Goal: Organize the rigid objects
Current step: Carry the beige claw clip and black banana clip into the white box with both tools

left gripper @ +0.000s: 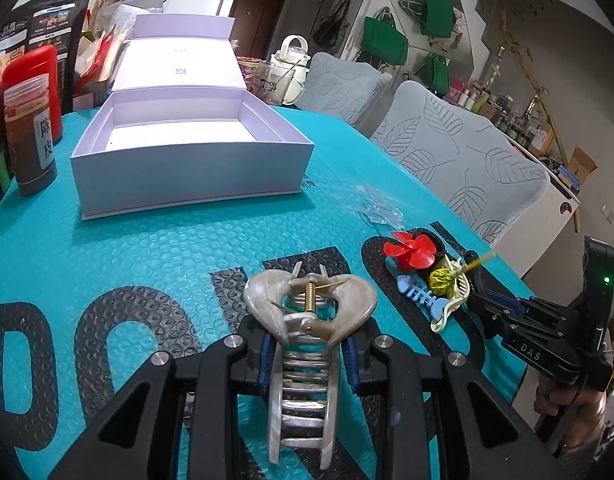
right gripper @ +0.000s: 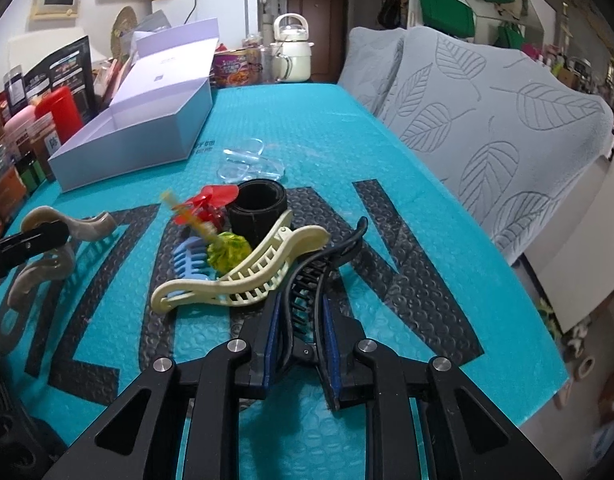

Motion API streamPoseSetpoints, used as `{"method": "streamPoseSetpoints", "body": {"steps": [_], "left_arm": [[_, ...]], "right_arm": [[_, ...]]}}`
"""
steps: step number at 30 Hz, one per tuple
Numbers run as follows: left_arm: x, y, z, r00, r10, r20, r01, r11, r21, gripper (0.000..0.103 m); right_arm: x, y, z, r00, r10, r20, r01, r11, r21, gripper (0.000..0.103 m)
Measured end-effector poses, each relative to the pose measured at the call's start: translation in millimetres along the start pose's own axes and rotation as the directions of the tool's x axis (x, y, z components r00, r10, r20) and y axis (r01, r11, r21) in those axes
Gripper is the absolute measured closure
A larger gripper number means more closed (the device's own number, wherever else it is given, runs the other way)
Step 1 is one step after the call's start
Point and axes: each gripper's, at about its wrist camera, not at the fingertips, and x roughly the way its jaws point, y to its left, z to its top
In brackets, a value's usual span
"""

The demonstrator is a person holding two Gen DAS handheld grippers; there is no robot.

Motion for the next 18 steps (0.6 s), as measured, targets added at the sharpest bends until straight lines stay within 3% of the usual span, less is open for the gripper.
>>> {"method": "streamPoseSetpoints", "body": {"steps": [8,18], "left_arm": [[-13.0,-7.0,4.7,0.999,0.01,0.033,-0.011,0.999,0.032,0.076],[-38.7,-4.1,19.0,0.995,0.057,0.076,-0.057,0.998,0.0,0.076]], "right_arm": [[-22.2,3.2,6.6,0.999,-0.009,0.052,0.009,1.0,-0.005,0.083],[-41.5,32.1,29.5,0.987,0.081,0.139,-0.076,0.996,-0.038,0.083]]}}
